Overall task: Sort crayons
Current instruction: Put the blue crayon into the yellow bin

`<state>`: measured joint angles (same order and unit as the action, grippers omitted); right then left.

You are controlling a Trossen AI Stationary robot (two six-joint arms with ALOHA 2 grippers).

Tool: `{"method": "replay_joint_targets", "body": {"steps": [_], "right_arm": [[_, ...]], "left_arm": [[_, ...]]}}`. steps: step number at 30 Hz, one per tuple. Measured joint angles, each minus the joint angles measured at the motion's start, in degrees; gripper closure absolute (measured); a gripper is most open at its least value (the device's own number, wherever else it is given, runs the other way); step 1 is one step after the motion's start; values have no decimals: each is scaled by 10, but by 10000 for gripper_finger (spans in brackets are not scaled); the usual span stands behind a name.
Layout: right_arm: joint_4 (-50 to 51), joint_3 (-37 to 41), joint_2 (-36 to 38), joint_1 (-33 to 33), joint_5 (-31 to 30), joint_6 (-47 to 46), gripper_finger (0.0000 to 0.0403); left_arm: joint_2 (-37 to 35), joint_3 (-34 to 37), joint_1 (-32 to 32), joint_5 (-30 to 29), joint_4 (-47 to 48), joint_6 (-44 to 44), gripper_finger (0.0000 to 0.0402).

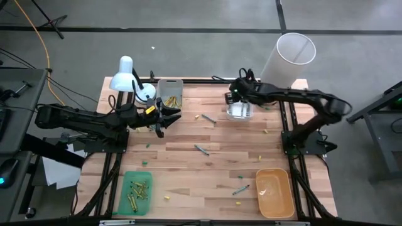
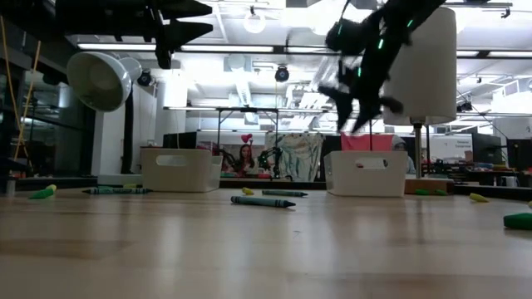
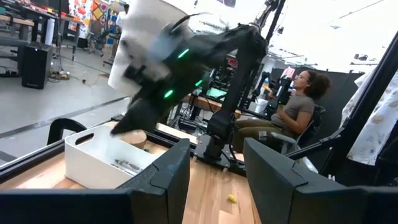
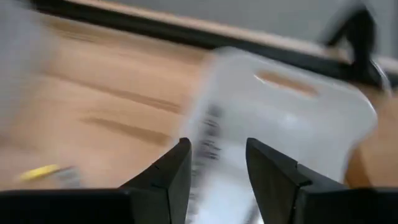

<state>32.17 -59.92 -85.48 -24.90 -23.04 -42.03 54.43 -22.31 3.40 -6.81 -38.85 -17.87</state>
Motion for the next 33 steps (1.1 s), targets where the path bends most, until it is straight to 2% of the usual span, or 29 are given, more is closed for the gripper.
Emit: {"method": "replay_joint_targets", "body": {"steps": [5,9,12,15,22,27,33], "right_arm": [[-129,0,86,76,65,116,257],[-260,0,105,149,143,194,258],[-341,1,98,202,156,232,258],[-384,1,84,240,151,267,258],[-406,1,76,265,129,308,258],[-403,1,75,265,130,335,258],[-397,1,74,265,130,314,258]], "left_arm": [[0,0,0,1,-3,-25,261],[0,0,0,1,-8,-45,261],[0,-7,0,4,-12,-35,261],[1,-32,0,16,6,13,261],[2,-101,0,18,160,135,261],[2,-106,0,18,167,145,261],[2,-106,0,18,172,145,261]]}}
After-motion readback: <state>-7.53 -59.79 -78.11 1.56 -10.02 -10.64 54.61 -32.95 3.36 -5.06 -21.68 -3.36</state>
